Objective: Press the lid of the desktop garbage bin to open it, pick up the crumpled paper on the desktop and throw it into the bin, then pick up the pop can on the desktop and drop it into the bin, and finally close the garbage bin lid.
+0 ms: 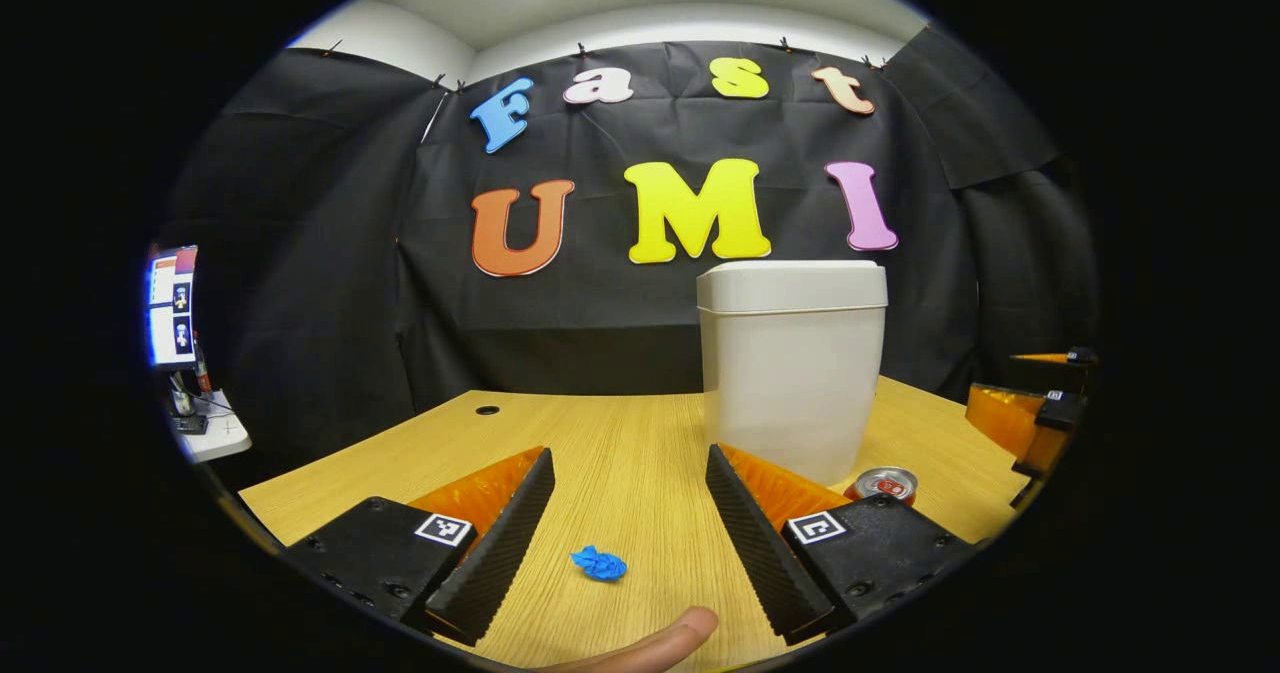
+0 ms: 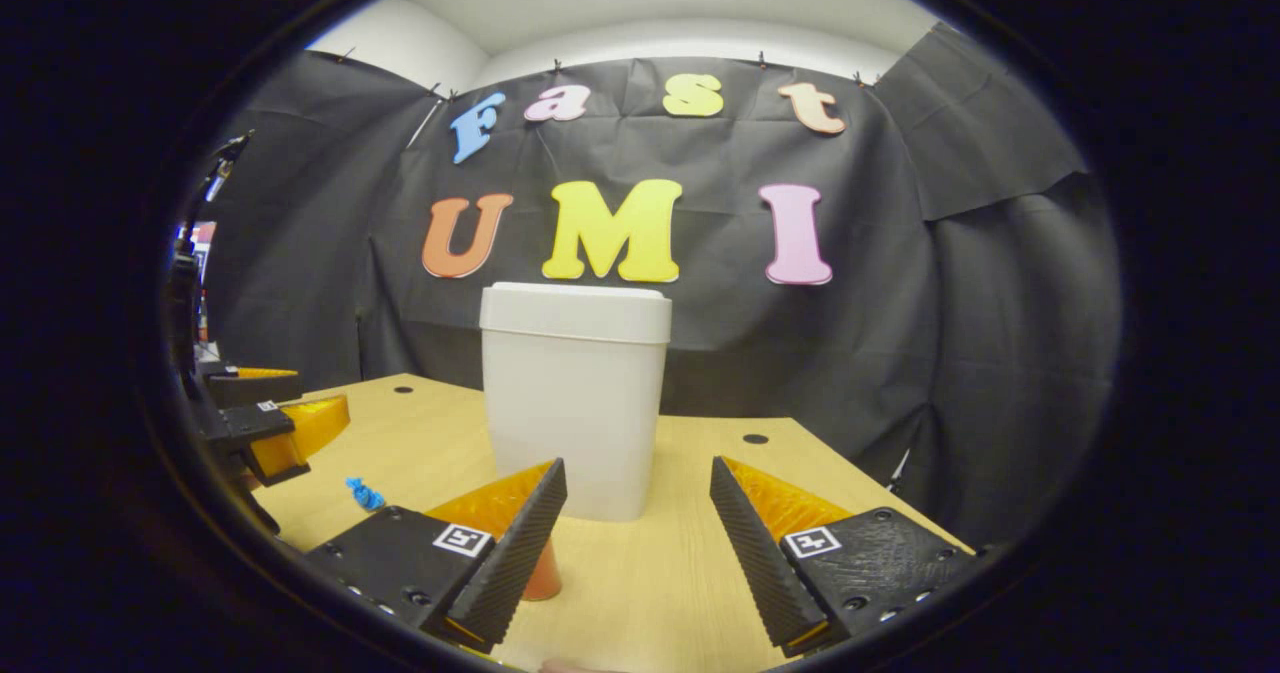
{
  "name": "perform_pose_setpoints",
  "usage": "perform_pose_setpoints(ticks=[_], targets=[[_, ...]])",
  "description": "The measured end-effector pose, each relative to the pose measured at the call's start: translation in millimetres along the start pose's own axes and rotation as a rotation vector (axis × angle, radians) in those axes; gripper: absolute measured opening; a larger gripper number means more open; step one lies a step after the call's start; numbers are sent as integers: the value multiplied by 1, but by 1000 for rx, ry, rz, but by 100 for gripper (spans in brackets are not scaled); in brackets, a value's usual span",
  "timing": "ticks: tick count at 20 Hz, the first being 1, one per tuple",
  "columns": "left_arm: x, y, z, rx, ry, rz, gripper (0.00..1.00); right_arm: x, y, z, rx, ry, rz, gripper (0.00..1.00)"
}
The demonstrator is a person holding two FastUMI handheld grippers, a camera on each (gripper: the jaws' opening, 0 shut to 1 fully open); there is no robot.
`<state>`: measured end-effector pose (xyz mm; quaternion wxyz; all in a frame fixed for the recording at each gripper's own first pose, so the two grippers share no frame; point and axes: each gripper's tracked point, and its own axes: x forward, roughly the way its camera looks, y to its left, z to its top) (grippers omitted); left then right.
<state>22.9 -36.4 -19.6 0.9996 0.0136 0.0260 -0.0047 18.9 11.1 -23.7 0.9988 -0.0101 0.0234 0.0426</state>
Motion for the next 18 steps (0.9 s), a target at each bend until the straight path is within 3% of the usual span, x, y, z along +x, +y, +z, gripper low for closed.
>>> perform_pose_setpoints(ticks=[7,8,10,13,15,16,17,18], targets=[[-1,12,-9,-8,19,24,99,28,6,89,43,-152,14,82],[-1,13,-8,-11,21,26,99,31,6,103,44,-178,8,71],[-1,19,-9,-18,21,38,99,38,16,124,51,-215,29,70],[-2,29,-11,-15,24,60,99,47,23,146,22,-259,31,54],[-3,32,-11,-11,23,66,99,58,27,155,5,-269,16,53],[-3,34,-13,-14,26,67,99,64,36,159,10,-257,35,33],[-3,35,-15,-18,30,64,99,70,46,160,14,-240,52,41],[-4,37,-16,-23,32,63,99,77,53,162,15,-224,72,41]])
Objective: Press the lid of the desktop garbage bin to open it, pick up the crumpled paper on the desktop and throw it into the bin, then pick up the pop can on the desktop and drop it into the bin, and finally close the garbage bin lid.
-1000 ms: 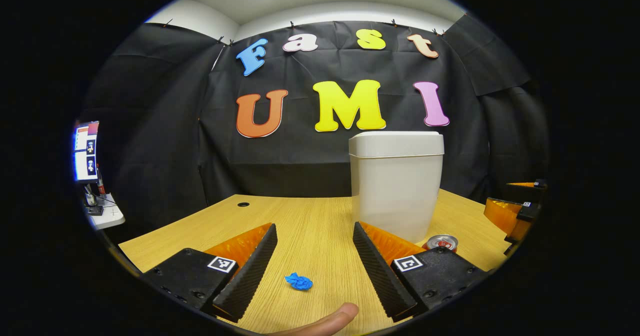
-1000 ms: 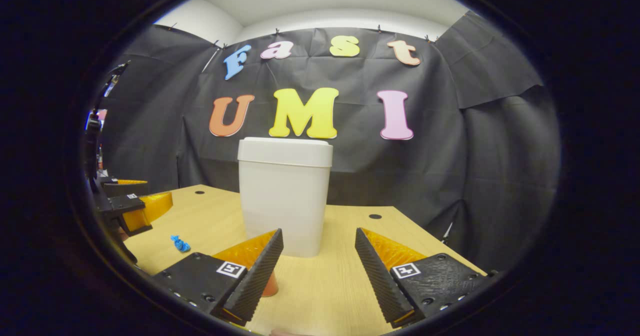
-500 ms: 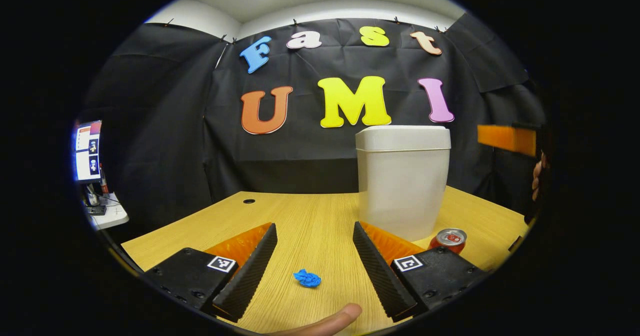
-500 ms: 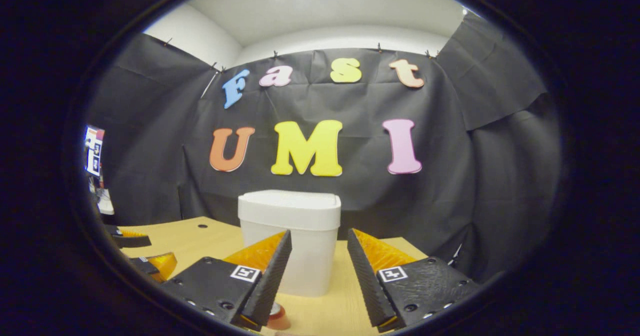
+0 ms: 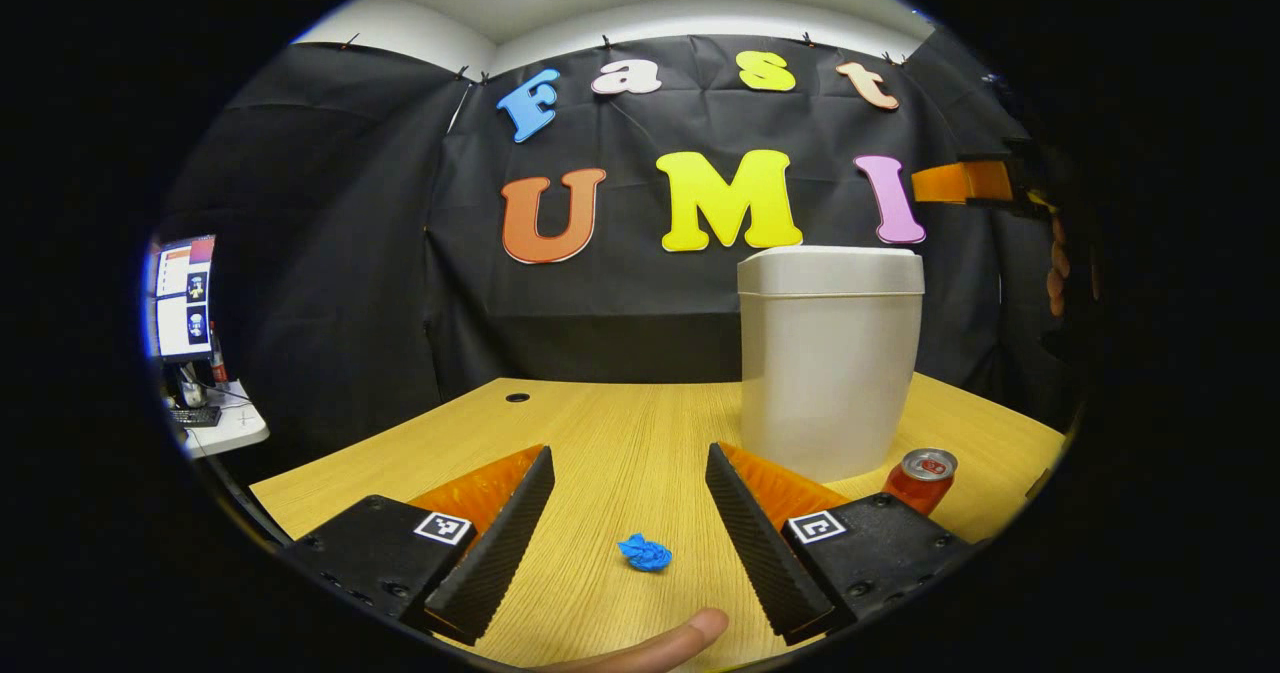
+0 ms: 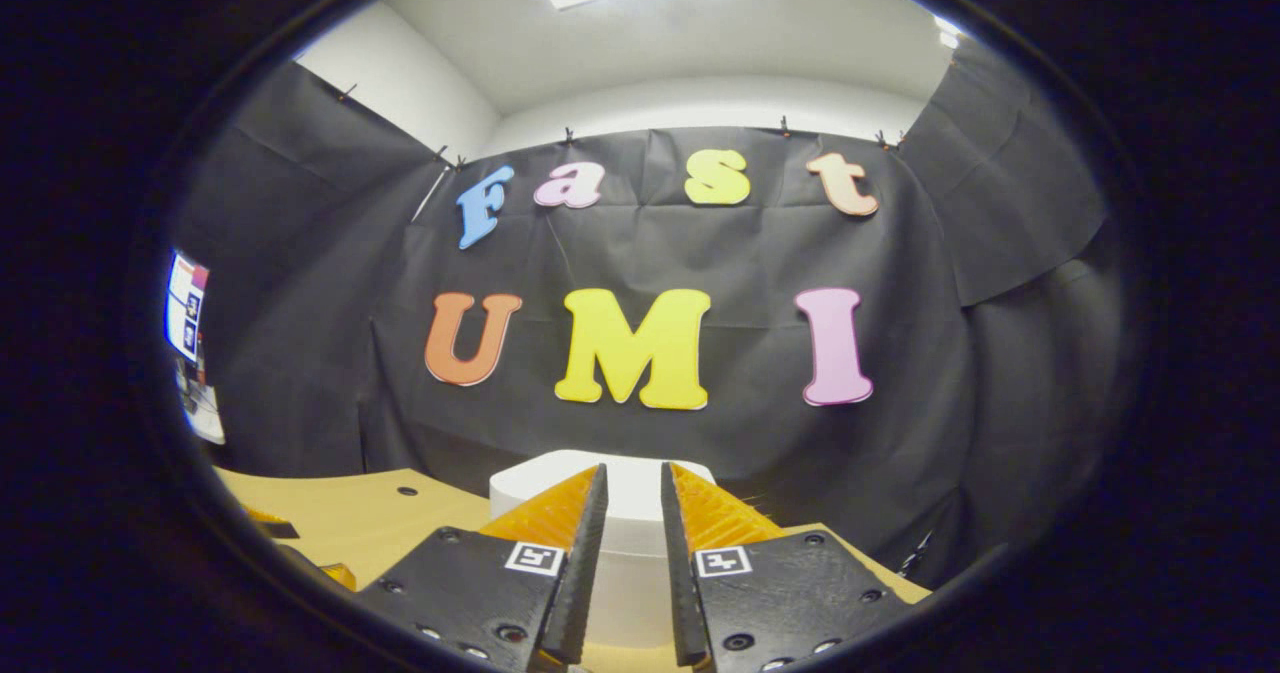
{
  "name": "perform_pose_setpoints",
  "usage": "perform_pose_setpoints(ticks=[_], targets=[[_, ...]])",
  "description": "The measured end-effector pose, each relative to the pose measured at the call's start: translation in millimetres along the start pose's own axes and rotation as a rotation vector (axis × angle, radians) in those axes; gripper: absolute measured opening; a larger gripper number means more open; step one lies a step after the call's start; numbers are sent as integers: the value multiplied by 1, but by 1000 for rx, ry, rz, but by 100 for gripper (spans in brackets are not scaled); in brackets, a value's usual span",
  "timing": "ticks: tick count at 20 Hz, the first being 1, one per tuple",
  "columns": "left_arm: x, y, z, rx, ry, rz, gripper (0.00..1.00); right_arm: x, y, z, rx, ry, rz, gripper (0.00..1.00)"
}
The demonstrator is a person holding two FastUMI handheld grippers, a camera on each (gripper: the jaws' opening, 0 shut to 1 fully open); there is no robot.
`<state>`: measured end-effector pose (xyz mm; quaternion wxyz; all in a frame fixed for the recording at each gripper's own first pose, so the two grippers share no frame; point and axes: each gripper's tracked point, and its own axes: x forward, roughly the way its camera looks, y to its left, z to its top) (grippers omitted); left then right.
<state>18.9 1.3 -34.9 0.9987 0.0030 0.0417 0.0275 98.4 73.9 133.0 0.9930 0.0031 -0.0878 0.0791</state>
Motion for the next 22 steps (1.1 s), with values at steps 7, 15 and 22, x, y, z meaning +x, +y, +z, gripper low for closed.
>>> perform_pose_setpoints(ticks=[7,15,22], targets=[[-5,12,10,-29,-23,4,99,39,18,-4,2,74,6,3],[-13,22,27,-25,-70,5,99,67,27,-15,159,254,43,0],[-16,16,28,28,-84,-10,98,80,17,-19,155,372,12,0]])
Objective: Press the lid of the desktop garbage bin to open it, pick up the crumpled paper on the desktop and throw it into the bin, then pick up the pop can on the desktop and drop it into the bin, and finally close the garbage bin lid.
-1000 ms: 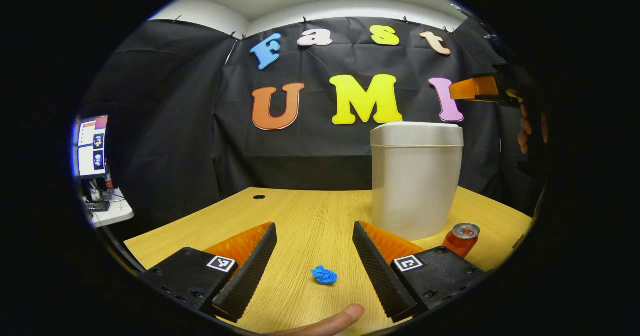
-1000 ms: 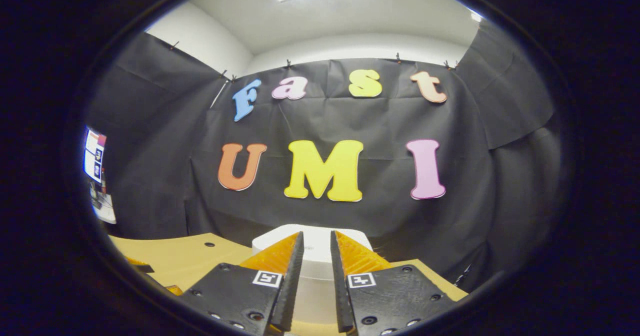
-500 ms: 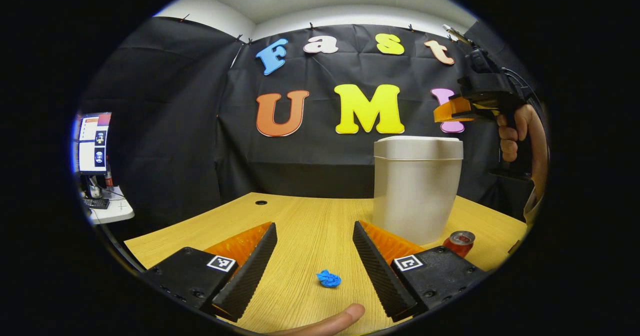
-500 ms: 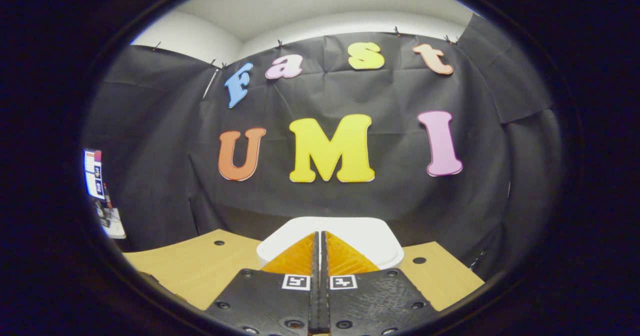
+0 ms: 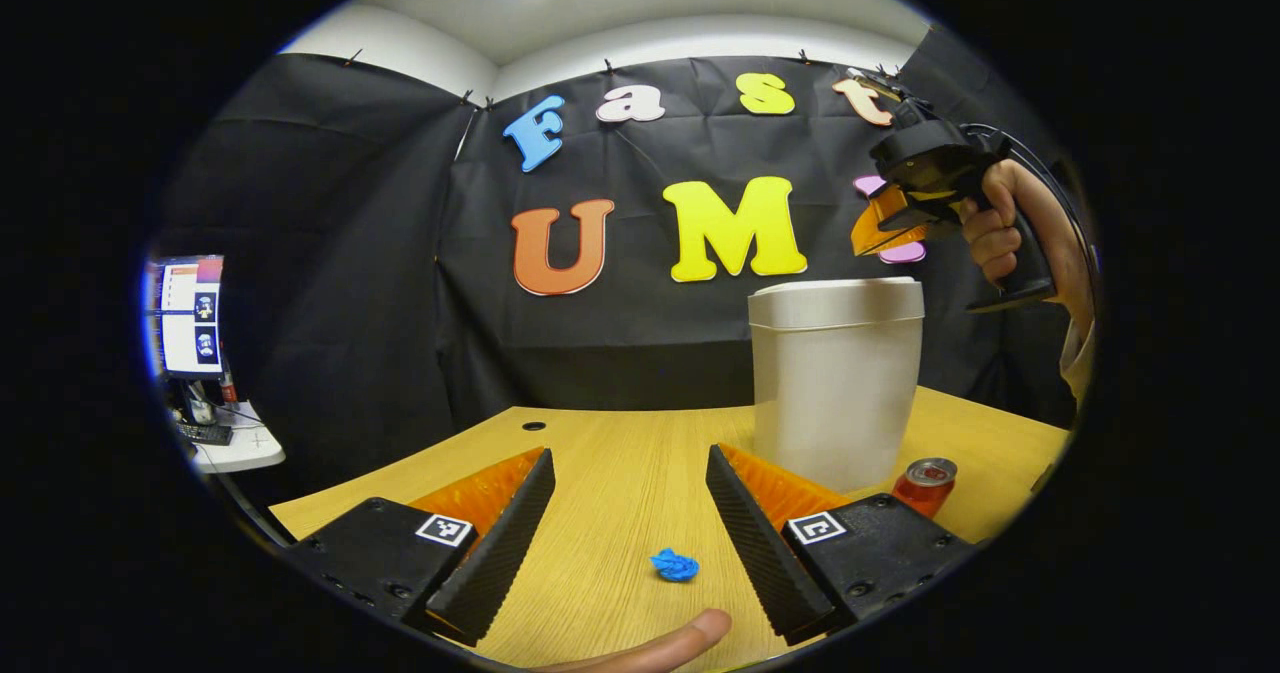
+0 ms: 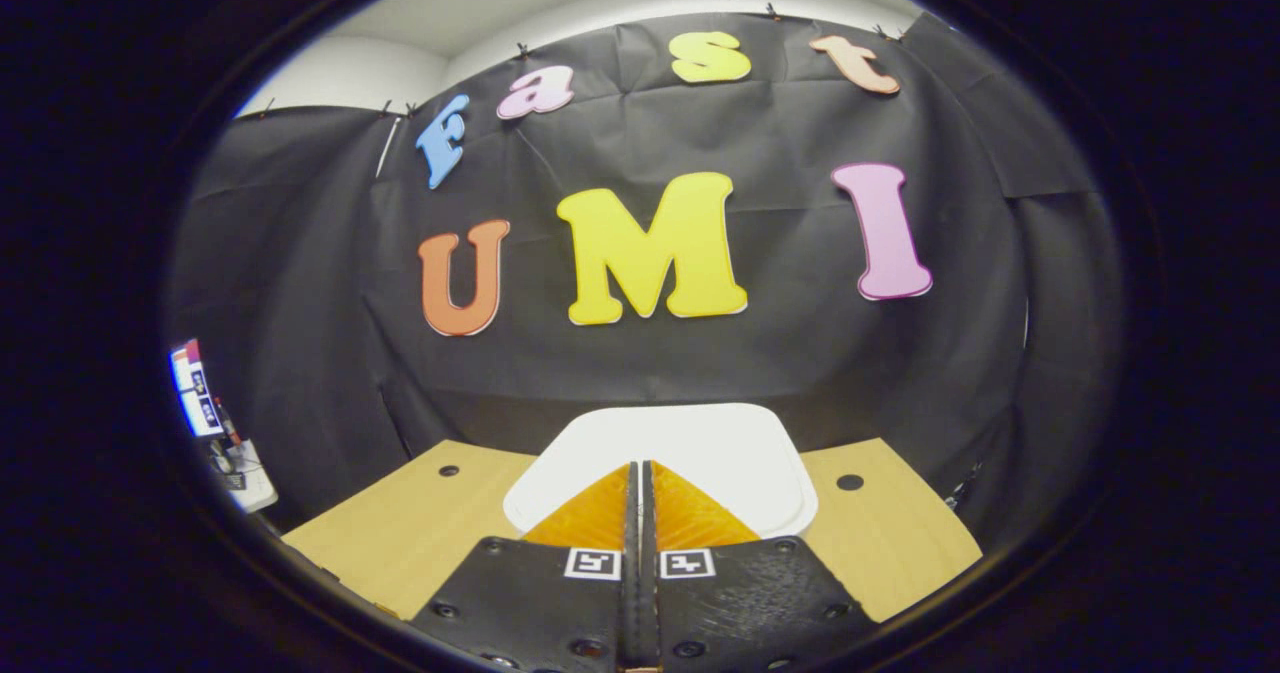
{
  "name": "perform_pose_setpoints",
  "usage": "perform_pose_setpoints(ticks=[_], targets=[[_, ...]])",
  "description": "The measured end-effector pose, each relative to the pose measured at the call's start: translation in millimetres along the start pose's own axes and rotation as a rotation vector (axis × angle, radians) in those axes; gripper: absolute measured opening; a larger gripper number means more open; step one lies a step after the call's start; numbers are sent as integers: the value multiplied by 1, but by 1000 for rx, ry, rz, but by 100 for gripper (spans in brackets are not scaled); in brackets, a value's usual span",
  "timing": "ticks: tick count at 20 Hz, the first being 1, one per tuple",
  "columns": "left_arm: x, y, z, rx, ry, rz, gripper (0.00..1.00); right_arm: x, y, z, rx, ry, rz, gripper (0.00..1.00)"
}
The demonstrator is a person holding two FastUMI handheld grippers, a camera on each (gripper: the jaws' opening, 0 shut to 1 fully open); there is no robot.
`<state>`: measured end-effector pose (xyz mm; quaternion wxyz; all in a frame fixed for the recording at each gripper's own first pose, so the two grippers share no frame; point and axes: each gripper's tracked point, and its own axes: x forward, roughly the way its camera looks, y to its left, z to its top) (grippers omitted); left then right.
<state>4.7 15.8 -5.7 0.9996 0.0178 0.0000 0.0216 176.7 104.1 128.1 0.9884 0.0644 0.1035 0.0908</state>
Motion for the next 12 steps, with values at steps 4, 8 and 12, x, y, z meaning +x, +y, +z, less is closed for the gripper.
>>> perform_pose_setpoints(ticks=[4,8,12], targets=[[0,1,-3,-14,12,-11,98,7,-2,-16,20,68,7,0],[3,10,-6,-10,27,14,98,16,1,-34,15,122,35,0],[7,22,-9,-21,42,39,98,11,1,-34,-49,110,31,1]])
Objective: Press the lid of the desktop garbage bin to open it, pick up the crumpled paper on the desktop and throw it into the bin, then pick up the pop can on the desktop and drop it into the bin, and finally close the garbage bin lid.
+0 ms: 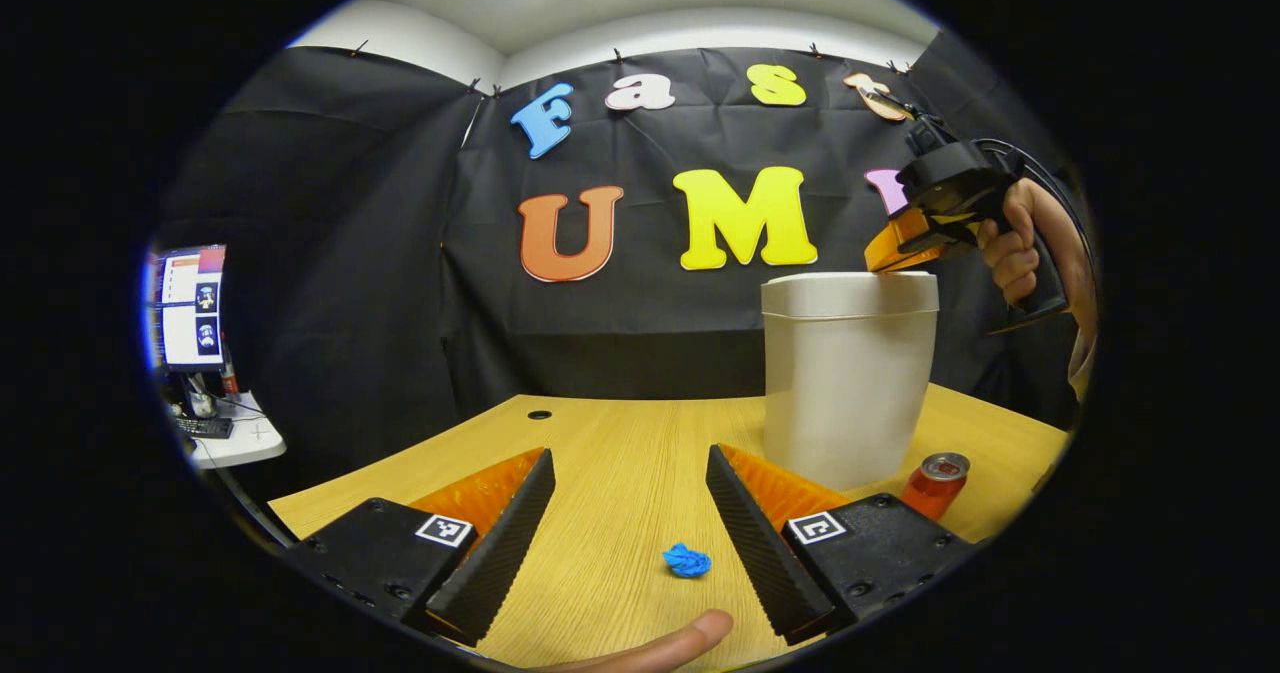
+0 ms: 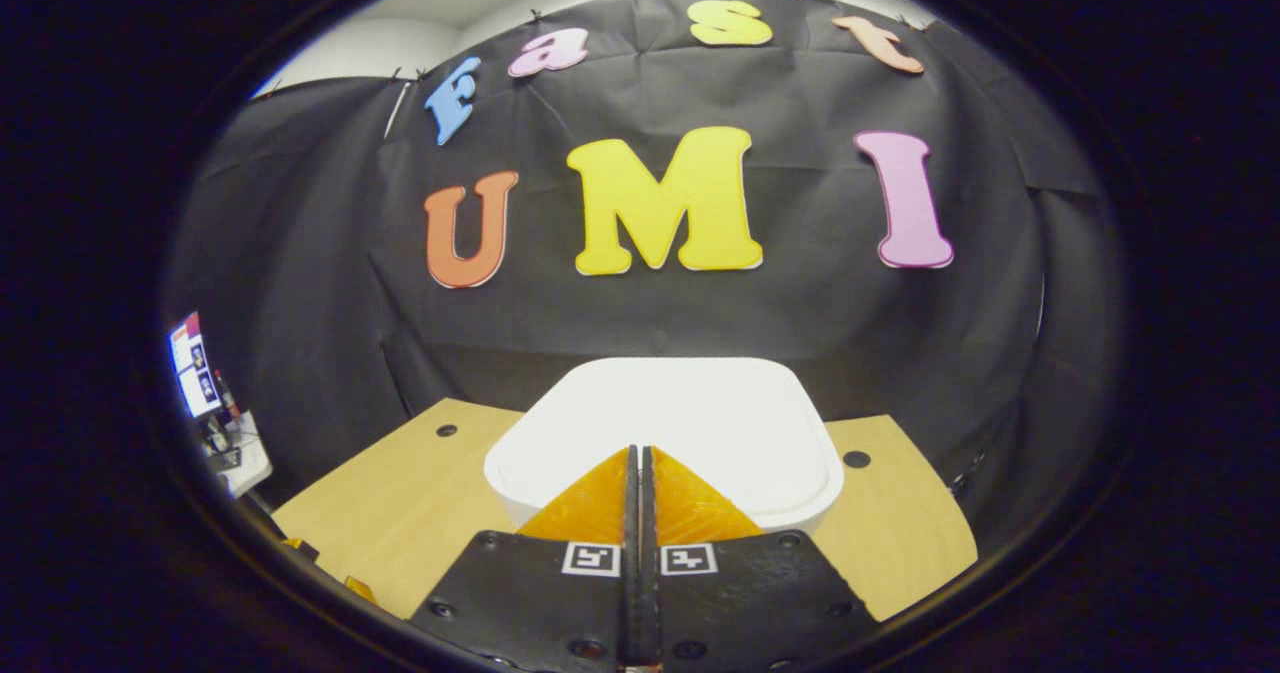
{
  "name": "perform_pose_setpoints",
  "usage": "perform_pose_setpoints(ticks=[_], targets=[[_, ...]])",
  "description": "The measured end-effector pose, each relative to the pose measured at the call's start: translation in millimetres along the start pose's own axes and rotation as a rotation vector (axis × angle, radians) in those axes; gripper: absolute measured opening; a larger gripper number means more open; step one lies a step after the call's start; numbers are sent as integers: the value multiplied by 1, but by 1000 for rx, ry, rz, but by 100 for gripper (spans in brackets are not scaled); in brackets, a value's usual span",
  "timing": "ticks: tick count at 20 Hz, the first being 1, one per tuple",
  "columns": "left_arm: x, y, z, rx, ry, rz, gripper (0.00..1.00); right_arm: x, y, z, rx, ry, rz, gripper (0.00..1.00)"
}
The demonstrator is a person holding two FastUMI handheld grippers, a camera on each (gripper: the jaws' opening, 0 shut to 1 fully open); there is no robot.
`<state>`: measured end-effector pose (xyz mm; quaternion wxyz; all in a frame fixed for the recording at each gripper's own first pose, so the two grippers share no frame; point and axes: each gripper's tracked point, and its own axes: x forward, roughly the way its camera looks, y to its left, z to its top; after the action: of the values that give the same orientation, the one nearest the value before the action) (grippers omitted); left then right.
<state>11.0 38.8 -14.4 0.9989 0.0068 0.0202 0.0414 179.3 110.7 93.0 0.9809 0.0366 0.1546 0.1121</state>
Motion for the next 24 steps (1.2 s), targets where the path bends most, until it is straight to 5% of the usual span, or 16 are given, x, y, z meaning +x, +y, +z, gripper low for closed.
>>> perform_pose_setpoints(ticks=[5,6,12,20,24], targets=[[3,15,-4,-29,29,20,98,-25,8,9,-22,-105,67,1],[5,17,-6,-31,37,26,98,-31,8,11,-45,-131,64,41],[14,22,-24,-58,100,28,98,-54,-1,2,-94,-214,28,94],[24,-1,-73,-74,270,-50,99,-94,-13,-28,37,-242,66,95],[28,-21,-111,-87,407,-99,99,-110,-14,-67,-7,-220,98,95]])
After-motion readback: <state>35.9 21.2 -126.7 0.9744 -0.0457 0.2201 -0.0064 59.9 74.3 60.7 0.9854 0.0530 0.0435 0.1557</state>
